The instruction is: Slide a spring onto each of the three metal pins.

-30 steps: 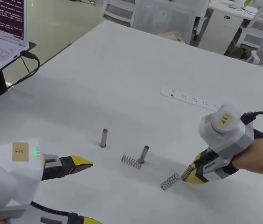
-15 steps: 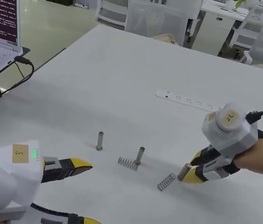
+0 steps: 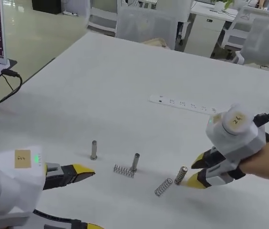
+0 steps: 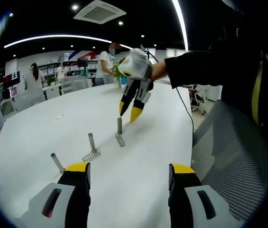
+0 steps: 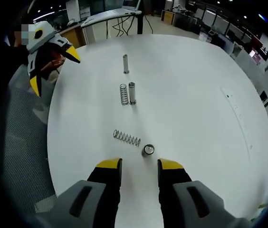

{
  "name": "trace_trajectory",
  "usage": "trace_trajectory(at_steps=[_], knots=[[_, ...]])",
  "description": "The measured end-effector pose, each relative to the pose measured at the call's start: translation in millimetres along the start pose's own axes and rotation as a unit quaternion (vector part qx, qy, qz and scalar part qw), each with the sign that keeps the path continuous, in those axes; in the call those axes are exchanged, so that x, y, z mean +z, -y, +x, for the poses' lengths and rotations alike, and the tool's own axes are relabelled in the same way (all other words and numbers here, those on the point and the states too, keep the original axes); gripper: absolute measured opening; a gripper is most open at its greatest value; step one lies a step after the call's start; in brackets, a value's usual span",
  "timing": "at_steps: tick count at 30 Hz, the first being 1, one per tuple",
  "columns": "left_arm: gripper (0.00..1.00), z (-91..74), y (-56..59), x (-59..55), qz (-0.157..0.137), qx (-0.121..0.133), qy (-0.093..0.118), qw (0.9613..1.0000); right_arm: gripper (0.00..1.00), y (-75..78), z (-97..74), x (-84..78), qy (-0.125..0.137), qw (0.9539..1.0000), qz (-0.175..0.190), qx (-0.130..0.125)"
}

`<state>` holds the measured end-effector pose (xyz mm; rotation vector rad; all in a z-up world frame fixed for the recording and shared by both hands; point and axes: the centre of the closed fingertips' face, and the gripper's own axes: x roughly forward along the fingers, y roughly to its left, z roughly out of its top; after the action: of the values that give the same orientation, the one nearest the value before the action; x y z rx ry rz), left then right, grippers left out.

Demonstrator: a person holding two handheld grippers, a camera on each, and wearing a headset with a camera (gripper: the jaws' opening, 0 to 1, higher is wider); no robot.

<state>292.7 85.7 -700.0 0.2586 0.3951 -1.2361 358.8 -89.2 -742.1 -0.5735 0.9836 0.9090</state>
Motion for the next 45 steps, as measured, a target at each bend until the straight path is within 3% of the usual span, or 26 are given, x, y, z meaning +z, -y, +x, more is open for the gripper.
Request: trace_trajectory(at_steps=[10, 22, 28, 32, 45], knots=[[0.61, 8.0, 3.2, 4.0, 0.006, -0.012, -0.007, 0.9999, 0.35, -10.0, -9.1, -7.8, 0.062, 0.9969, 0.047, -0.002], [0.59, 24.1, 9.1, 9.0, 0.009, -0.03, -0.019, 0.9993, 0.43, -22.0, -28.8, -9.4, 0.161, 0.982, 0.097, -0.018], [0.59, 33.7, 14.1, 15.1, 0.01, -0.039, -0.019, 0.999, 0.49, -23.5, -34.6, -14.7, 0.184, 0.9766, 0.108, -0.031], [0.57, 41.8, 15.7, 15.8, 0.009, -0.04, -0.024, 0.9989, 0.56, -27.2, -42.1, -16.8, 0.213, 0.9689, 0.12, -0.039], [0.55, 60.1, 6.6, 22.0, -0.016, -0.026, -0.021, 0.9993, 0.73, -43.1, -50.7, -25.3, 0.25, 0.9562, 0.141, -0.06]])
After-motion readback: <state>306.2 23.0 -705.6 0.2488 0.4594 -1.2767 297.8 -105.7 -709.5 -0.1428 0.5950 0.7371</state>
